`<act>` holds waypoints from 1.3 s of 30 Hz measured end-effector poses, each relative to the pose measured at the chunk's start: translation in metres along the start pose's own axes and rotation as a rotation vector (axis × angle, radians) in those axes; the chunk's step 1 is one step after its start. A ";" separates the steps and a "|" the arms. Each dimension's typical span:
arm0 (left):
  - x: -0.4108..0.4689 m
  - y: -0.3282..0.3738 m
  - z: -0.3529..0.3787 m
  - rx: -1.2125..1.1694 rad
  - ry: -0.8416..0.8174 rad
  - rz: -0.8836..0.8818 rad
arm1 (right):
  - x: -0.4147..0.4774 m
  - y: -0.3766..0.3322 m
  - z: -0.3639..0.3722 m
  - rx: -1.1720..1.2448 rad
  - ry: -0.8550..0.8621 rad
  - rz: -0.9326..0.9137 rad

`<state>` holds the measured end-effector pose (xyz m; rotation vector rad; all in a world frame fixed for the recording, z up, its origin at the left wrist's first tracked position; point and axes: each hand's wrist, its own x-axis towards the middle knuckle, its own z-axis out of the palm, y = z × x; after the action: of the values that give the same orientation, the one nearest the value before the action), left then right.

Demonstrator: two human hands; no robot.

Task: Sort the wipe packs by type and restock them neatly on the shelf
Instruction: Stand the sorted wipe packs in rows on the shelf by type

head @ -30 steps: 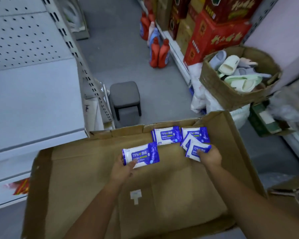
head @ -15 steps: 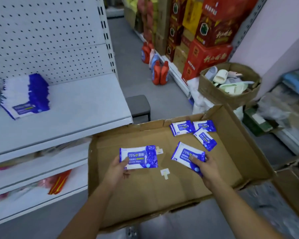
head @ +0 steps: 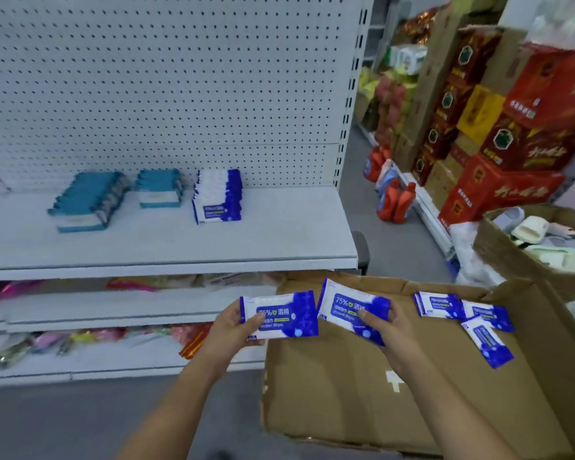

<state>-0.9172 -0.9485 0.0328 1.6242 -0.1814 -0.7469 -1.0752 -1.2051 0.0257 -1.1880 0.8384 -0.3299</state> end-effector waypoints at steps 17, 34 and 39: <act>0.135 0.073 -0.232 0.050 -0.022 0.054 | 0.097 -0.028 0.244 -0.074 0.096 -0.097; 0.273 0.126 -0.226 0.073 -0.098 -0.043 | 0.324 -0.106 0.294 -0.219 0.158 -0.177; 0.302 0.140 -0.209 0.091 -0.080 -0.031 | 0.395 -0.111 0.308 -0.345 0.112 -0.165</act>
<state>-0.5250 -0.9613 0.0566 1.6875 -0.2518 -0.8382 -0.5690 -1.2870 0.0079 -1.5769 0.9206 -0.3996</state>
